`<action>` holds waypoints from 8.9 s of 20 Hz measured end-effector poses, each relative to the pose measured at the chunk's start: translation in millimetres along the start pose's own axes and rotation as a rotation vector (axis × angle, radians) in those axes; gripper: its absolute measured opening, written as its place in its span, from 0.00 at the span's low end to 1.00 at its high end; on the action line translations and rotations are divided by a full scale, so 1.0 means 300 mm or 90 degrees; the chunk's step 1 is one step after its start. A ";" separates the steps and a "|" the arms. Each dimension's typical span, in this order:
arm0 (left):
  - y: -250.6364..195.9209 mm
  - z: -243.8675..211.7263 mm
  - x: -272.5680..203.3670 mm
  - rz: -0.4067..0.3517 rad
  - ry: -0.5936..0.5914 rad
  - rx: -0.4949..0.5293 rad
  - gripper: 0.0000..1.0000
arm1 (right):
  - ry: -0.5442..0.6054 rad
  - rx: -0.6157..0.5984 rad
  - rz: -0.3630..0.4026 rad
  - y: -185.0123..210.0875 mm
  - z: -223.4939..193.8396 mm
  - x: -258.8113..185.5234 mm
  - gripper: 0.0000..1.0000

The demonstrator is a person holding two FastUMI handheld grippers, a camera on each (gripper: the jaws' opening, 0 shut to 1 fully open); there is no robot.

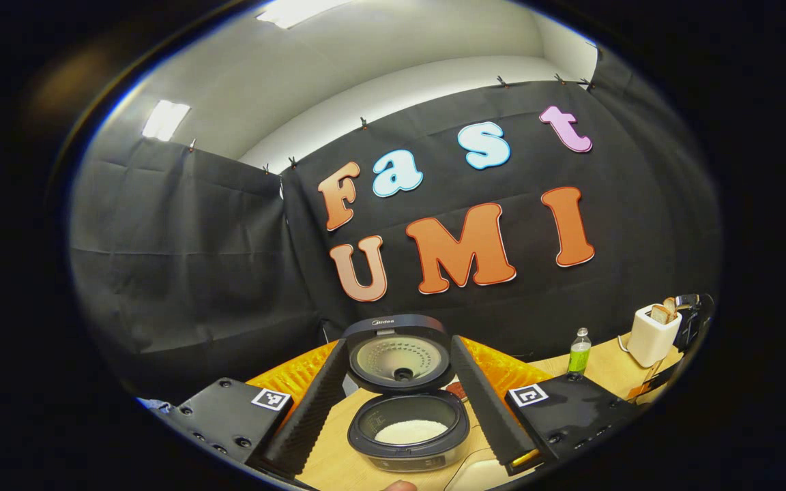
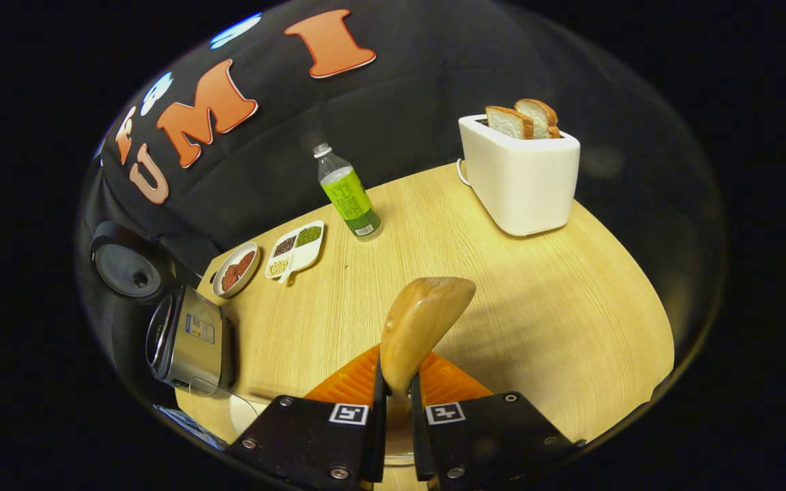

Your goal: Close the left gripper, press the button to open the rice cooker; take a wooden spoon from the chopstick holder with the right hand, scoop a spoonful of rice and pour it into the rice cooker, then put the wooden spoon back into the chopstick holder.

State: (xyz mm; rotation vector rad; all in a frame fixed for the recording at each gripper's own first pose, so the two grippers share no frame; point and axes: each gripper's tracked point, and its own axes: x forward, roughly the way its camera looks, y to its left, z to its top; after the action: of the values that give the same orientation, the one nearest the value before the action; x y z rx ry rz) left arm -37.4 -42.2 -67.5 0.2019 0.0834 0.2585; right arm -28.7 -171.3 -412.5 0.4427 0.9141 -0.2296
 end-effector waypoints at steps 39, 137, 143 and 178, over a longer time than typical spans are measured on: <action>0.108 -0.084 0.130 -0.101 0.004 -0.039 0.95 | -0.158 -0.018 -0.093 0.126 0.097 -0.352 0.13; 0.233 -0.244 0.184 -0.155 0.080 -0.011 1.00 | 0.049 0.226 0.232 0.697 -0.339 -0.209 0.09; 0.199 -0.229 0.174 -0.148 0.078 -0.016 0.96 | 0.058 0.280 0.302 0.674 -0.276 -0.257 0.09; 0.596 -0.265 0.030 0.029 0.065 -0.050 0.94 | 0.112 0.400 0.528 1.318 0.176 -0.335 0.09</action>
State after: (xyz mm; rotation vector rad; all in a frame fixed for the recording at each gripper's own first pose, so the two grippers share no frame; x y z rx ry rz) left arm -81.0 144.5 -108.2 0.1123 0.1699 0.3164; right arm 97.5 155.4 -196.6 1.3951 0.7461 0.3024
